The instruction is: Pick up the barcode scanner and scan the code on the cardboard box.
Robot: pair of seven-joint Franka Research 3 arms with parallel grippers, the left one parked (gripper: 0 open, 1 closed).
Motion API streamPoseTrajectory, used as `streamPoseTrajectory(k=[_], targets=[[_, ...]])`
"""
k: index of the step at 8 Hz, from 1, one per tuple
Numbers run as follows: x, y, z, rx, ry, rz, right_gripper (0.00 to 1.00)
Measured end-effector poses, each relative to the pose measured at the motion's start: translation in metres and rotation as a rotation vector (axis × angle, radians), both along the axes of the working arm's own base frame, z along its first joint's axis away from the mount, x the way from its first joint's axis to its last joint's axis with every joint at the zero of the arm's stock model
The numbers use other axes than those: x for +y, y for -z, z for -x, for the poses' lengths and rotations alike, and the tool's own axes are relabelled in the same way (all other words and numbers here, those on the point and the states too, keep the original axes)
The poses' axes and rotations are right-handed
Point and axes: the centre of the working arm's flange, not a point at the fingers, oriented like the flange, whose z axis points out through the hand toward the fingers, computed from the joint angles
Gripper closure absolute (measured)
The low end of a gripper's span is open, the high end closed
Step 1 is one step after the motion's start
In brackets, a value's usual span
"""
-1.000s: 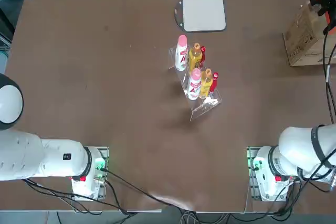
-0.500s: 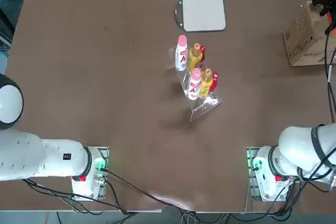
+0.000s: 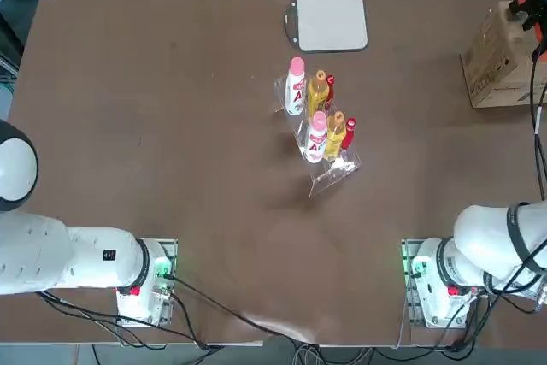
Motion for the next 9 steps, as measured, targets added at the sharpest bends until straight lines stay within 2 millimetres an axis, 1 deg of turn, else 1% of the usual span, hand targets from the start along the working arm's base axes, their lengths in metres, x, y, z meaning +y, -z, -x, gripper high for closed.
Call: streamPoseTrajectory(k=[9], targets=[[-0.0065,-0.0017,0.0030,0.000,0.000,0.002,0.56]])
